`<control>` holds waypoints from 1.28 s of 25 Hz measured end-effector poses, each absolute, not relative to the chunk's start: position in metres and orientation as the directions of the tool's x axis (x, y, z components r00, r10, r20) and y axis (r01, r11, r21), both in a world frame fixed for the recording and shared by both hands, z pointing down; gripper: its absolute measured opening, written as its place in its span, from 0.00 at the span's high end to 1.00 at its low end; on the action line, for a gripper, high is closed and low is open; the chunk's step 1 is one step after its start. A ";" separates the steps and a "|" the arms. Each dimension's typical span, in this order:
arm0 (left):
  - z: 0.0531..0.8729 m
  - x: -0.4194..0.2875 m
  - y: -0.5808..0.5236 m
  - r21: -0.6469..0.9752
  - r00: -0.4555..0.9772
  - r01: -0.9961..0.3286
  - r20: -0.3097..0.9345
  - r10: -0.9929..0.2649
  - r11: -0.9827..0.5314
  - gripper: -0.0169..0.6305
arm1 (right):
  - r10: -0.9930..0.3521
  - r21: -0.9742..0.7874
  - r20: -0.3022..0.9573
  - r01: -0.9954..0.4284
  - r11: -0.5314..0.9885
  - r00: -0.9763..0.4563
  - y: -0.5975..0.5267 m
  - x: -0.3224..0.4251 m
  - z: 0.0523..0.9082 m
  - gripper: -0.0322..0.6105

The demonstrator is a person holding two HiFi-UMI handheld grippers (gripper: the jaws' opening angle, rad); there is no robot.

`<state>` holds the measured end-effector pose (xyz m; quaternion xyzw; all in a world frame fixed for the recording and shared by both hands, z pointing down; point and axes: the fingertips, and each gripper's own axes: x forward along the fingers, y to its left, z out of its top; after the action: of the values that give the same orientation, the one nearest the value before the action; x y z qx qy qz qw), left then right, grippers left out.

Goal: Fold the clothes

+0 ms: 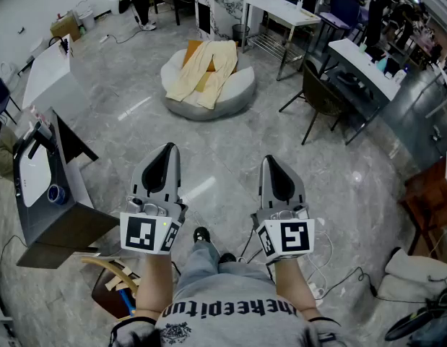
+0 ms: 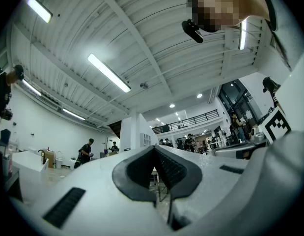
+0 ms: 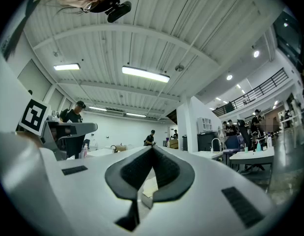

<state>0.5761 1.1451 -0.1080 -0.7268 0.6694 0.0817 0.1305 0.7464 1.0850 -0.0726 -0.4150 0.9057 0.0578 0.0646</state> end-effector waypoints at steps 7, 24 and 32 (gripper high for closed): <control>-0.110 0.581 1.140 -0.087 0.106 -0.993 -0.298 -0.949 -0.084 0.97 | -0.747 0.051 -0.171 -0.763 0.644 -0.642 1.082 0.748 -0.074 0.95; -0.127 0.585 1.122 -0.073 0.139 -0.990 -0.343 -0.929 -0.121 0.97 | -0.690 0.040 -0.258 -0.721 0.692 -0.676 1.070 0.740 -0.089 0.95; -0.121 0.558 1.053 -0.100 0.145 -0.988 -0.336 -0.930 -0.118 0.97 | -0.725 0.055 -0.245 -0.756 0.653 -0.644 1.004 0.717 -0.087 0.95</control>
<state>0.5580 1.0527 -0.1213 -0.7417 0.6467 0.0954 0.1506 0.7166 1.0037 -0.0874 -0.4096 0.9034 0.0764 0.1012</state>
